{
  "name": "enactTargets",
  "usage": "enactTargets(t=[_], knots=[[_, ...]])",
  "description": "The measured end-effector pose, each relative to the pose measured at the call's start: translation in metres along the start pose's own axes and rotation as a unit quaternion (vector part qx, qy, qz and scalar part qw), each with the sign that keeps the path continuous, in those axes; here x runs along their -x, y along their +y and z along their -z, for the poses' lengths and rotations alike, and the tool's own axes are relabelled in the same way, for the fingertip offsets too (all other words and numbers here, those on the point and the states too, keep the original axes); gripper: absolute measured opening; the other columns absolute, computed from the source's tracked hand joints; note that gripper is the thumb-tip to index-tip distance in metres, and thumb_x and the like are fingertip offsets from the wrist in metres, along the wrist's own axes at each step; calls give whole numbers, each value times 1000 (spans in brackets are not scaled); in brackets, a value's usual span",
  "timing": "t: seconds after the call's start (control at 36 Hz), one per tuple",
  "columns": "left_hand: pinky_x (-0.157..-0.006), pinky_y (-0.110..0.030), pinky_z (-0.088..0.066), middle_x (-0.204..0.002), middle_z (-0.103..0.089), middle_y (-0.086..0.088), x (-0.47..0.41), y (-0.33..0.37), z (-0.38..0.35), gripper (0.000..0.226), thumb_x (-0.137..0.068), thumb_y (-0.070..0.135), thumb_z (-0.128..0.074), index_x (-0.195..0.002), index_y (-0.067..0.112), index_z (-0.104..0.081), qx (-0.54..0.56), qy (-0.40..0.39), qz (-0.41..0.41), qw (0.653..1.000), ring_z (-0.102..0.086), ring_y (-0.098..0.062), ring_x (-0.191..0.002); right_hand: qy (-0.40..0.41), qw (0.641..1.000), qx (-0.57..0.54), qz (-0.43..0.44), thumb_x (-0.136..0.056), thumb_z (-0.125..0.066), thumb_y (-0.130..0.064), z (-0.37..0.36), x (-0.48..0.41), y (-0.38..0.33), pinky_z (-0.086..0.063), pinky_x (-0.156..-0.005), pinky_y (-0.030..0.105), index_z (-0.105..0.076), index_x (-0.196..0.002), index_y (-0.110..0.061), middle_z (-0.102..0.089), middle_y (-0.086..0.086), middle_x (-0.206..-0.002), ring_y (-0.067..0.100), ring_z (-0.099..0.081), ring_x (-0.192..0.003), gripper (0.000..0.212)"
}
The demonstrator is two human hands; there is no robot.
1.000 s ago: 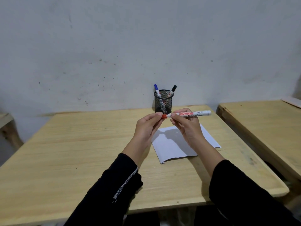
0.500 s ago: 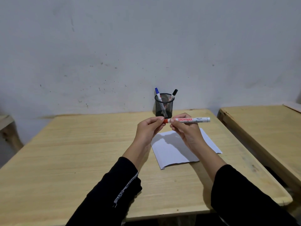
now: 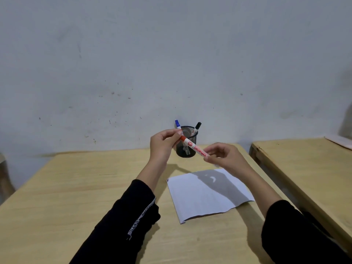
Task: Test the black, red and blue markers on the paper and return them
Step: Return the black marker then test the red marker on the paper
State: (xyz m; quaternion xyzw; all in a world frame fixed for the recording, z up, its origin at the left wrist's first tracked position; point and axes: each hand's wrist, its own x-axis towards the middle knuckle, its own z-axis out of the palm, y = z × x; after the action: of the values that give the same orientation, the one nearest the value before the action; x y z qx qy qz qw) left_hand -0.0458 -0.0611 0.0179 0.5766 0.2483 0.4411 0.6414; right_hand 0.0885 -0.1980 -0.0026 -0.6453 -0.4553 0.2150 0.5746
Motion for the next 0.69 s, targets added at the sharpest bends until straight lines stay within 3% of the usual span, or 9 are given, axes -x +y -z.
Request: enactTargets(t=[0.08, 0.14, 0.22, 0.31, 0.39, 0.44, 0.53, 0.64, 0.69], knots=[[-92, -33, -53, -98, -71, -19, -6, 5, -11, 6, -80, 9, -70, -83, 12, -74, -29, -8, -15, 999, -68, -29, -96, -16, 996, 86, 3, -72, -72, 1, 0, -9, -3, -52, -70, 20, -69, -84, -21, -66, 2, -80, 14, -62, -72, 26], [-93, -35, -52, -88, -74, -10, -11, 7, -17, 7, -79, 11, -72, -80, 17, -75, -47, -21, -27, 998, -69, -28, -96, -28, 991, 129, 7, -72, -72, -1, -3, -14, -4, -51, -69, 21, -66, -86, -24, -64, -1, -81, 13, -62, -71, 28], [-80, -22, -54, -65, -73, 10, -18, 9, -25, 7, -79, 9, -71, -81, 15, -73, -62, -51, -42, 996, -70, -6, -71, -43, 989, 141, 12, -72, -71, -2, -9, -22, -3, -50, -69, 23, -62, -85, -28, -62, -5, -81, 14, -60, -68, 29], [-62, -11, -50, -68, -71, 6, -27, 9, -28, 8, -81, 7, -70, -89, 8, -72, -74, -63, -61, 993, -67, 1, -61, -43, 990, 135, 13, -72, -69, -2, -12, -33, 0, -49, -68, 22, -59, -80, -29, -60, -7, -78, 14, -58, -64, 30], [-72, -18, -52, -79, -72, -1, -37, 6, -26, 10, -82, 15, -70, -91, 10, -72, -104, -61, -74, 990, -67, -3, -71, -37, 989, 140, 13, -74, -67, -2, -11, -44, 4, -47, -66, 21, -57, -78, -25, -59, -5, -79, 13, -58, -63, 26], [-84, -27, -52, -86, -72, -1, -46, 0, -22, 13, -81, 23, -71, -90, 14, -72, -128, -50, -74, 988, -66, -10, -81, -12, 990, 141, 21, -75, -65, -1, -8, -53, 6, -45, -62, 18, -53, -77, -22, -59, -2, -81, 15, -59, -63, 24], [-84, -23, -50, -91, -71, -1, -58, -13, -13, 19, -81, 23, -71, -94, 9, -72, -186, -21, -88, 978, -65, -12, -86, 63, 990, 115, 43, -76, -67, -1, -4, -69, 10, -45, -59, 12, -50, -82, -20, -60, -1, -80, 13, -60, -64, 26], [-87, -25, -46, -85, -59, 10, -67, -38, -1, 23, -79, 21, -73, -100, 12, -65, -293, -17, -83, 952, -58, -15, -93, 148, 986, 13, 70, -78, -68, -1, -1, -89, 11, -50, -69, 14, -48, -82, -25, -63, 3, -84, 14, -63, -77, 31], [-91, -33, -45, -92, -54, 4, -73, -55, 3, 36, -75, 25, -76, -104, 10, -61, -332, -18, -56, 941, -54, -20, -96, 164, 983, -27, 76, -80, -67, -4, 0, -98, 13, -50, -74, 17, -48, -85, -27, -65, 5, -89, 15, -65, -81, 31]])
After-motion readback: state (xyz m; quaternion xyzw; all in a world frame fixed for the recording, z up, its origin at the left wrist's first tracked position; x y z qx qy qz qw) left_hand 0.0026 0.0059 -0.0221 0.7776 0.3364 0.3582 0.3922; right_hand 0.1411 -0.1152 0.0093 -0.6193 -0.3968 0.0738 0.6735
